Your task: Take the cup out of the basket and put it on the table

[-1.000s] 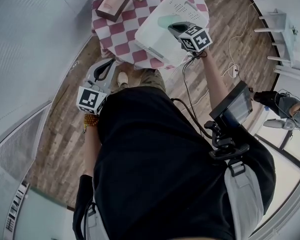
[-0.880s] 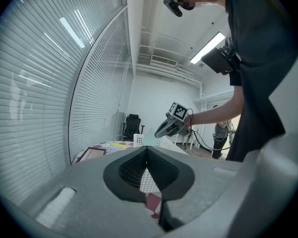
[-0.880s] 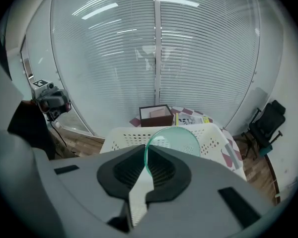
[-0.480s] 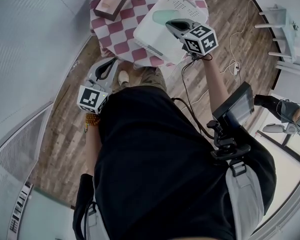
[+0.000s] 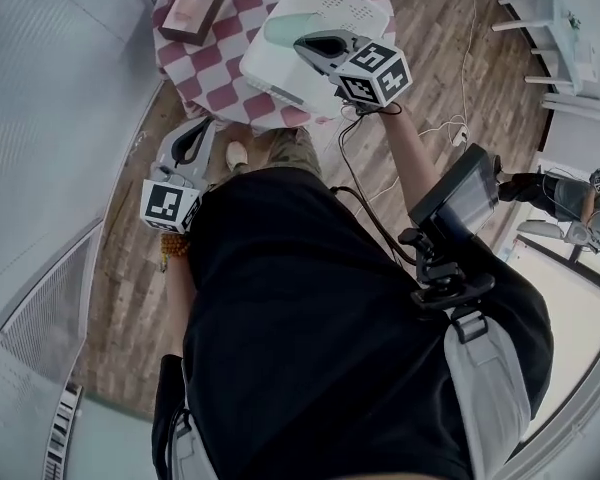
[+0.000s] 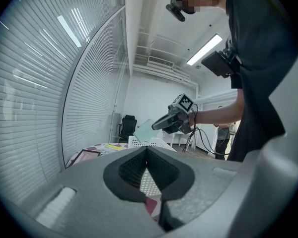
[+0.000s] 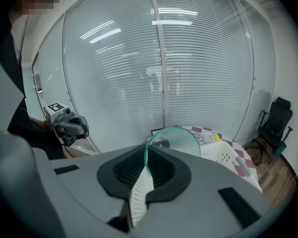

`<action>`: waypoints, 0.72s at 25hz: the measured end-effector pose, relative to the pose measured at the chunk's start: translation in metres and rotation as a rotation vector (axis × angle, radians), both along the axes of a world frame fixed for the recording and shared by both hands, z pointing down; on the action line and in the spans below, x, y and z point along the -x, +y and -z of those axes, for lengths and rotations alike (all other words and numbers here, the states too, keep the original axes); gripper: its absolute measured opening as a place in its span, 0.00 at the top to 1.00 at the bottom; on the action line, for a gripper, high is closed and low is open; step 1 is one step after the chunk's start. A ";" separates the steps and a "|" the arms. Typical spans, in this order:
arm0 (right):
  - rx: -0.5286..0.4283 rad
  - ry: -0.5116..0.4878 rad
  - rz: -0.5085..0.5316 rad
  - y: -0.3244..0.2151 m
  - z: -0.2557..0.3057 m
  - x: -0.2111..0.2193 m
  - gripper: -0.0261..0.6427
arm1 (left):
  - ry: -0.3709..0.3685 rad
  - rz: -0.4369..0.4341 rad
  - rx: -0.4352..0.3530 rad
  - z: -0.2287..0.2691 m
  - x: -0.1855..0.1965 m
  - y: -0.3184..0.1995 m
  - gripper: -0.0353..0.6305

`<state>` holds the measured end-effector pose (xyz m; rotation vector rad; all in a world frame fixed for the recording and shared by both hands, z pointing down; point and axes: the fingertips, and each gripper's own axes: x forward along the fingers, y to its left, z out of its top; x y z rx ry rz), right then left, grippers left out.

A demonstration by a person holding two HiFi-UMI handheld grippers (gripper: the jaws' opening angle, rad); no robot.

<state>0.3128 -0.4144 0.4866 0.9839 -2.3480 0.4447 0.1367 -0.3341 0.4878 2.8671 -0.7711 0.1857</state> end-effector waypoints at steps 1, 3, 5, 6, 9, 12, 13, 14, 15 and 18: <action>-0.006 -0.010 -0.005 0.001 0.002 0.001 0.92 | 0.002 -0.001 -0.001 0.000 0.000 0.000 0.94; -0.015 -0.029 -0.011 0.001 0.005 0.002 0.92 | 0.005 0.003 -0.001 0.001 -0.001 0.000 0.94; -0.021 -0.049 -0.004 0.000 0.008 0.007 0.92 | 0.006 0.013 0.001 0.001 0.000 0.000 0.94; -0.026 -0.058 0.001 0.001 0.010 0.010 0.92 | 0.007 0.016 0.003 0.001 0.000 0.001 0.94; -0.046 -0.091 0.002 0.003 0.018 0.016 0.92 | 0.004 0.010 0.005 0.001 -0.002 0.003 0.94; -0.073 -0.139 0.000 0.006 0.029 0.023 0.92 | 0.000 0.003 0.001 0.001 -0.002 0.004 0.94; -0.082 -0.157 0.002 0.007 0.032 0.026 0.92 | 0.000 0.002 0.000 0.000 -0.002 0.004 0.94; -0.090 -0.176 0.004 0.009 0.035 0.029 0.92 | 0.000 0.000 0.000 -0.001 -0.003 0.005 0.94; -0.097 -0.194 0.007 0.011 0.039 0.032 0.92 | 0.001 0.000 0.002 -0.002 -0.003 0.006 0.94; -0.111 -0.249 0.014 0.016 0.045 0.041 0.92 | 0.001 -0.001 0.004 -0.003 -0.004 0.008 0.94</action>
